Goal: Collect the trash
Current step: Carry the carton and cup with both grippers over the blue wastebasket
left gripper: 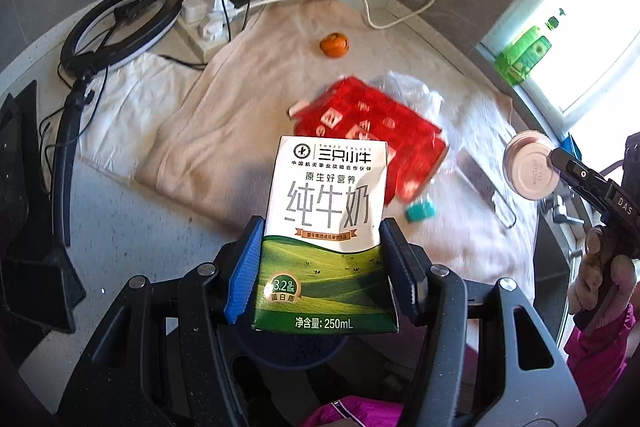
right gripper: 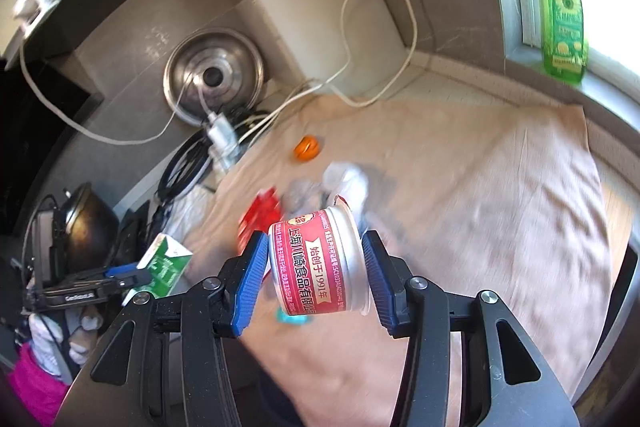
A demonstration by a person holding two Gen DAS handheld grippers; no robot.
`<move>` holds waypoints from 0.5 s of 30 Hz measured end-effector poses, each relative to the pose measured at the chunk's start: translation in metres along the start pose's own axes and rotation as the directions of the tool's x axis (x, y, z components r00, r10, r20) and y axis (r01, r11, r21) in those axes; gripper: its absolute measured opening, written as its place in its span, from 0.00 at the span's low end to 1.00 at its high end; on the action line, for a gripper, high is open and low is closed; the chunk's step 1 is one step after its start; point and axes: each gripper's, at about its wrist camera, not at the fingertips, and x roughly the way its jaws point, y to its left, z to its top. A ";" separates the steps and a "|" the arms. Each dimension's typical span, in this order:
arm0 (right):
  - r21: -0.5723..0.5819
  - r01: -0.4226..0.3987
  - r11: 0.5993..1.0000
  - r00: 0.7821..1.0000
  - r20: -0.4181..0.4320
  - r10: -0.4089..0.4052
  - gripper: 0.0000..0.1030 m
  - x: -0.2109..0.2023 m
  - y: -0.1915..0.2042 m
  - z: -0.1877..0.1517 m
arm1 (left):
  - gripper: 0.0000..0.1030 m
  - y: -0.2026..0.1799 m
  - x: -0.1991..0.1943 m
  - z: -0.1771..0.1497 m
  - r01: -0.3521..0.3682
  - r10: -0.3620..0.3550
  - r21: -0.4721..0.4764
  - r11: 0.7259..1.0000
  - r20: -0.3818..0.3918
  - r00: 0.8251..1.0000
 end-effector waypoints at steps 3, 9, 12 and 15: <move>0.013 -0.009 1.000 1.000 -0.014 0.009 0.45 -0.006 0.017 -0.021 | 0.58 0.007 0.001 -0.019 0.020 -0.020 -0.001 1.000 -0.028 0.999; 0.023 -0.023 0.999 0.999 -0.049 0.024 0.45 -0.005 0.044 -0.062 | 0.58 0.014 0.011 -0.050 0.031 -0.029 0.022 0.999 -0.079 0.996; 0.025 -0.029 0.999 0.996 -0.082 0.031 0.45 0.002 0.057 -0.085 | 0.58 0.016 0.021 -0.067 0.025 -0.019 0.047 0.999 -0.115 0.993; 0.022 -0.030 0.999 0.992 -0.125 0.032 0.45 0.013 0.066 -0.105 | 0.58 0.018 0.036 -0.084 0.019 -0.009 0.061 0.998 -0.154 0.988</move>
